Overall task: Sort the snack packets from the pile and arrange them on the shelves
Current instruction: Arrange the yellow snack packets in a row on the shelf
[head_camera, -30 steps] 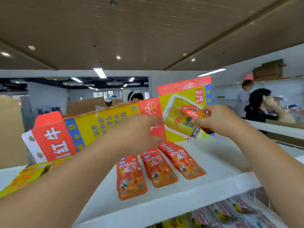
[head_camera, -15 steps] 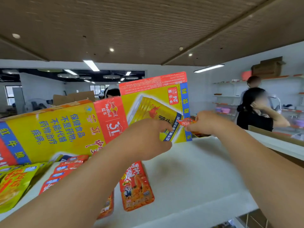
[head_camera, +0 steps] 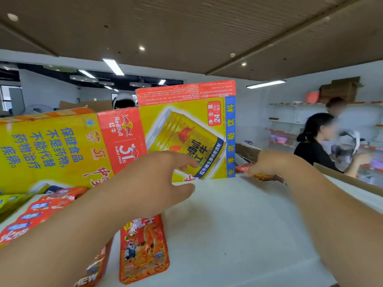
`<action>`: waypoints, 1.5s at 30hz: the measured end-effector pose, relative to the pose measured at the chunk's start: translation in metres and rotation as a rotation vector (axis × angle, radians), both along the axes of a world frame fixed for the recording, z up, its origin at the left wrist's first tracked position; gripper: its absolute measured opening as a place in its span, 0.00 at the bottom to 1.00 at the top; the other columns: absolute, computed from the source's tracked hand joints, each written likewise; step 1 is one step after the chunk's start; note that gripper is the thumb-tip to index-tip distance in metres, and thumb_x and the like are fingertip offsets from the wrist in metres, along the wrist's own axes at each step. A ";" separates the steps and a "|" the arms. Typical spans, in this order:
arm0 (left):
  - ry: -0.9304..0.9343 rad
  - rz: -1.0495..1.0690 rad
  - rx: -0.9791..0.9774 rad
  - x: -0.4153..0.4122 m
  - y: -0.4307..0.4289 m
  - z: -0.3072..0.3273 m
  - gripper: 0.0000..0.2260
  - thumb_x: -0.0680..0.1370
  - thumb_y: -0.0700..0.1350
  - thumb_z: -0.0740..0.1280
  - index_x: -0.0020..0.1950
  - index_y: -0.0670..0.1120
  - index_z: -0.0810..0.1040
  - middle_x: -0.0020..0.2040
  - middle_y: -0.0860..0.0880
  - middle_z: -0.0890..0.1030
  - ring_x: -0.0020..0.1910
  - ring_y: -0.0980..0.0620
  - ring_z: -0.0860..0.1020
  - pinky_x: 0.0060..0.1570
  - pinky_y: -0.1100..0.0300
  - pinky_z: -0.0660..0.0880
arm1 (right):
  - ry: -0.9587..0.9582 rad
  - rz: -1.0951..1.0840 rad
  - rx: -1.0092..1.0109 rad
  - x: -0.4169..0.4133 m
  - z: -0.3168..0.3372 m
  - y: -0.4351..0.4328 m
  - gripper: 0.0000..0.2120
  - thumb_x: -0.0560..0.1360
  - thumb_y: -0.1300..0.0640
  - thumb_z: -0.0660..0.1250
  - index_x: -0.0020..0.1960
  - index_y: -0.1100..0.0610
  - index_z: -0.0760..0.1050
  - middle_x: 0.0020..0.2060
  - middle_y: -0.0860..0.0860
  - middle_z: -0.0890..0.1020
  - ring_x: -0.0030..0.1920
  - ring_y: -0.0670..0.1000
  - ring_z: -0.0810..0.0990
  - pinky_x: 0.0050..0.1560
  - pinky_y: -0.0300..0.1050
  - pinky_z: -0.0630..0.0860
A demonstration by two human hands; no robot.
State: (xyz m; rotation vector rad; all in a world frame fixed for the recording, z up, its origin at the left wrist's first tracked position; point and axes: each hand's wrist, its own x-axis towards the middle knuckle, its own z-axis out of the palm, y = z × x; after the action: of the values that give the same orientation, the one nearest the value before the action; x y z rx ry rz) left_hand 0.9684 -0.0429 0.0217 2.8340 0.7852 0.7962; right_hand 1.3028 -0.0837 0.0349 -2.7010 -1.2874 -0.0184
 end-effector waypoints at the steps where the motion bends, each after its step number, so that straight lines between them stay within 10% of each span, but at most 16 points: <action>1: -0.023 -0.010 -0.009 0.000 0.000 -0.001 0.19 0.77 0.60 0.68 0.68 0.66 0.73 0.58 0.69 0.75 0.57 0.67 0.72 0.46 0.75 0.65 | -0.008 -0.001 -0.005 0.003 -0.004 -0.001 0.24 0.68 0.34 0.73 0.38 0.55 0.74 0.37 0.51 0.78 0.36 0.50 0.75 0.38 0.43 0.70; 16: -0.127 -0.121 -0.154 0.018 -0.001 -0.022 0.20 0.71 0.64 0.69 0.62 0.73 0.73 0.57 0.73 0.75 0.59 0.71 0.72 0.57 0.64 0.71 | 0.098 -0.049 0.031 0.027 -0.037 -0.005 0.21 0.70 0.40 0.74 0.49 0.56 0.75 0.44 0.52 0.78 0.49 0.54 0.78 0.47 0.44 0.72; 45: -0.117 -0.105 -0.182 0.014 0.005 -0.019 0.19 0.72 0.62 0.70 0.63 0.72 0.74 0.57 0.73 0.76 0.59 0.71 0.72 0.55 0.61 0.75 | -0.006 -0.029 0.082 0.023 -0.027 -0.004 0.21 0.75 0.38 0.68 0.45 0.56 0.72 0.38 0.50 0.75 0.37 0.47 0.73 0.37 0.43 0.69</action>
State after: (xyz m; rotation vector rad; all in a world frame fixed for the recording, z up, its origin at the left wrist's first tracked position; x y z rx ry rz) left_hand 0.9828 -0.0378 0.0023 2.6180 0.6509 0.8213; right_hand 1.3260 -0.0881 0.0081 -2.6523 -1.2218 -0.0809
